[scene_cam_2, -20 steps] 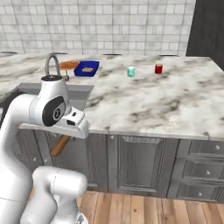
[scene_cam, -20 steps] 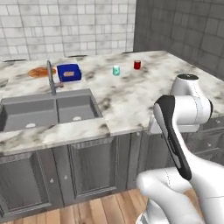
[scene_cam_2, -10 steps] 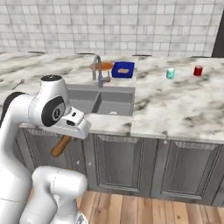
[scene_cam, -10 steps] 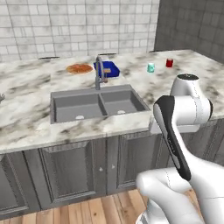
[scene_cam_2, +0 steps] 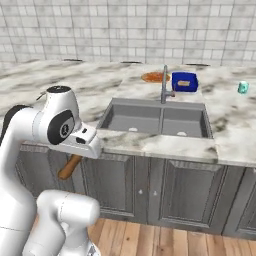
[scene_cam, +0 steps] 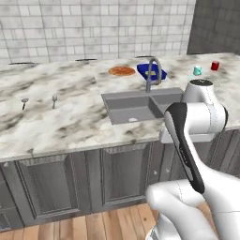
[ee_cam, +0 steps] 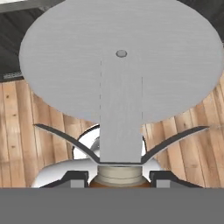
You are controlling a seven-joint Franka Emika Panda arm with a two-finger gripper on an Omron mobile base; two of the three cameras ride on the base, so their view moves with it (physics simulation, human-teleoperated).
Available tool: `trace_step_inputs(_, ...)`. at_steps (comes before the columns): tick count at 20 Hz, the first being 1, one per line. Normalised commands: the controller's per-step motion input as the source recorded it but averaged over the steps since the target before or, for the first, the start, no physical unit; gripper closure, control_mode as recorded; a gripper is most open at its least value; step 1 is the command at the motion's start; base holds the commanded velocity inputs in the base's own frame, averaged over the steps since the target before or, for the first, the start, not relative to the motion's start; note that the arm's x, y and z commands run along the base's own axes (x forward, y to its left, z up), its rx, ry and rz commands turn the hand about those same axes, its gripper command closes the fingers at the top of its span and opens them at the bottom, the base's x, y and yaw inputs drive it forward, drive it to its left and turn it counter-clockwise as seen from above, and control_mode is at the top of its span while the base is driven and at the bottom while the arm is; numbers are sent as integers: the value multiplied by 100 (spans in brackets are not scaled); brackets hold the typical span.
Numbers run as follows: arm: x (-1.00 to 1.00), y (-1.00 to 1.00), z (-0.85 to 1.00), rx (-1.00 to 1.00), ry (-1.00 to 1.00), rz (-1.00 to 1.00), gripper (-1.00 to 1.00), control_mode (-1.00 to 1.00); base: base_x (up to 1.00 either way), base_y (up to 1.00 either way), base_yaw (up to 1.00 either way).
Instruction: Take the pizza cutter from the drawer on the left and place it on the dining counter for cutting.
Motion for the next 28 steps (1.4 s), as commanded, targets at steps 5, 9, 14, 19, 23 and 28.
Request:
trace_step_inputs(5, 0, 0, 0, 0, 0, 0, 100, 100, 0, 100, 10)
trace_step_inputs(9, 0, 0, 0, 0, 0, 0, 100, 100, 0, 100, 8)
trace_step_inputs(14, 0, 0, 0, 0, 0, 0, 100, 100, 29, 100, 1)
trace_step_inputs(19, 0, 0, 0, 0, 0, 0, 100, 100, 43, 100, 0)
trace_step_inputs(23, 0, 0, 0, 0, 0, 0, 100, 100, 51, 100, 0)
trace_step_inputs(28, 0, 0, 0, 0, 0, 0, 100, 100, 26, 100, 0)
